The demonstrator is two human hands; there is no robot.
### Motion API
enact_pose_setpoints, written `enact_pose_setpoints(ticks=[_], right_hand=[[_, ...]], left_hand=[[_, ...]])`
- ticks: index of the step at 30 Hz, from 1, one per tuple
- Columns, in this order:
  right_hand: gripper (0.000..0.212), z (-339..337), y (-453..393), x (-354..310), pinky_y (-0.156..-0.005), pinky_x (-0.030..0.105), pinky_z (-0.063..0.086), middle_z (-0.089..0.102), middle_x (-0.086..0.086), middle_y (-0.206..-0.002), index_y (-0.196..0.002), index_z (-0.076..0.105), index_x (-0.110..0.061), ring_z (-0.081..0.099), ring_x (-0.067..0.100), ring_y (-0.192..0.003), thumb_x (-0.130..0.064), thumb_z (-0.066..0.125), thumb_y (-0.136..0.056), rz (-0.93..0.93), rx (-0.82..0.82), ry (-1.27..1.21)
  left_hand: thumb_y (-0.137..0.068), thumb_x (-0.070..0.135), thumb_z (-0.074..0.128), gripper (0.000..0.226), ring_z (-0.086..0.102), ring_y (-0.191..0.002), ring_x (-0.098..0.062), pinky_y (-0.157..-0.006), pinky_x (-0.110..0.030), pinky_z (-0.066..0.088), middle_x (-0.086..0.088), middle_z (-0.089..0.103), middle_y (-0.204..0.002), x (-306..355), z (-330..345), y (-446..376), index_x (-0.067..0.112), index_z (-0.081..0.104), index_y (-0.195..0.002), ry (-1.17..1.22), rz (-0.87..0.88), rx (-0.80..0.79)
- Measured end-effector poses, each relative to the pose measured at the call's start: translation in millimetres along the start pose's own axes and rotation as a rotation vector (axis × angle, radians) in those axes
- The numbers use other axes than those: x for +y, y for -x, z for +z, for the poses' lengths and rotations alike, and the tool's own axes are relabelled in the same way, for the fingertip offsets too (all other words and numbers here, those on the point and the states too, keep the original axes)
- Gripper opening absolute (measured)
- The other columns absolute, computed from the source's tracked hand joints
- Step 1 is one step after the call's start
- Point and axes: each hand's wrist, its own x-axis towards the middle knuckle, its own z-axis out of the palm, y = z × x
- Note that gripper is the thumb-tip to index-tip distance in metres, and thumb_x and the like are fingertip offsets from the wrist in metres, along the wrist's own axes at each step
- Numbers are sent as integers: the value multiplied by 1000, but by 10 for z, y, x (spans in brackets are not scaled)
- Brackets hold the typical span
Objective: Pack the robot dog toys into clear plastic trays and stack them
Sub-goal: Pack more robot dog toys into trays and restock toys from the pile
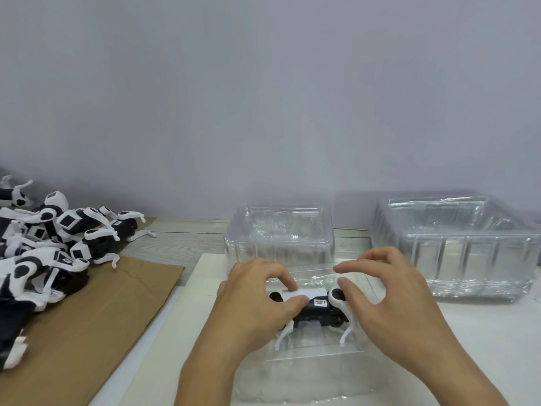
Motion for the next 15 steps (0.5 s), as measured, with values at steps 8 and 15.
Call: enact_pose_setpoints(ticks=[8, 15], right_hand=[[7, 170, 55, -162, -87, 28, 20, 33, -25, -114, -90, 67, -56, 24, 0, -106, -51, 65, -86, 12, -84, 272], [7, 161, 57, -147, -90, 27, 25, 29, -26, -117, -84, 70, -53, 22, 1, -106, -49, 66, -86, 17, -126, 281]], left_hand=[[-74, 45, 82, 19, 47, -119, -6, -103, -36, 41, 21, 60, -106, 14, 41, -7, 35, 65, -73, 83, -69, 43], [-74, 45, 82, 19, 45, -120, -3, -105, -37, 39, 24, 59, -106, -5, 55, -14, 35, 65, -73, 84, -43, 54]])
